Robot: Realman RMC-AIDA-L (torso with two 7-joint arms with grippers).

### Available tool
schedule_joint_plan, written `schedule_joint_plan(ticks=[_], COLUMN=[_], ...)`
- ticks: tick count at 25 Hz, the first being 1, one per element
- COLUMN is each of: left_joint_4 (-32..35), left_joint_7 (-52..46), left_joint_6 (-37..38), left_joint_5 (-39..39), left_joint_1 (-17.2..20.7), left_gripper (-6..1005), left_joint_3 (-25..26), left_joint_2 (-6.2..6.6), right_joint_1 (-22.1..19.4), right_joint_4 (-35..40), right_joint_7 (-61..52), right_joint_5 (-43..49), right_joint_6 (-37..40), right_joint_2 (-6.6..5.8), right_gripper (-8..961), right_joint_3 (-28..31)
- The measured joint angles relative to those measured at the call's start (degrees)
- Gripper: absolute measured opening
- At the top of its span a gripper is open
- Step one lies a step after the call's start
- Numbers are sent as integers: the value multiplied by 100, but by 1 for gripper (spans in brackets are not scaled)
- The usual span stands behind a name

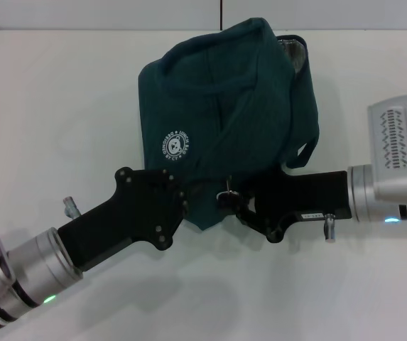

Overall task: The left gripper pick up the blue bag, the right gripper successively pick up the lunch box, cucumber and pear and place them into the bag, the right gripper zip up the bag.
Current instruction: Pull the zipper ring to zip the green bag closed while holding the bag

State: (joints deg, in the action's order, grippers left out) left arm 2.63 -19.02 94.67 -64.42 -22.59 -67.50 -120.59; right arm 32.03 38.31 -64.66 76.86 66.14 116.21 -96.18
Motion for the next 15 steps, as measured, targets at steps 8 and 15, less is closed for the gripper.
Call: schedule_joint_plan(ticks=[8,15], left_joint_4=[0,0], left_joint_7=[-3,2], left_joint_6=[-37,-74], left_joint_5=[41,27], left_joint_1=[41,66], left_gripper=[64,63], left_joint_3=[0,0], left_joint_2=[1,11], right_joint_1=[-348,-636], right_joint_4=[21,29], right_joint_7=[864,1339], right_joint_5=[-760,-1025], right_joint_6=[447,890], right_joint_2=[-42,-11], right_gripper=[27,22], right_joint_3=[175,727])
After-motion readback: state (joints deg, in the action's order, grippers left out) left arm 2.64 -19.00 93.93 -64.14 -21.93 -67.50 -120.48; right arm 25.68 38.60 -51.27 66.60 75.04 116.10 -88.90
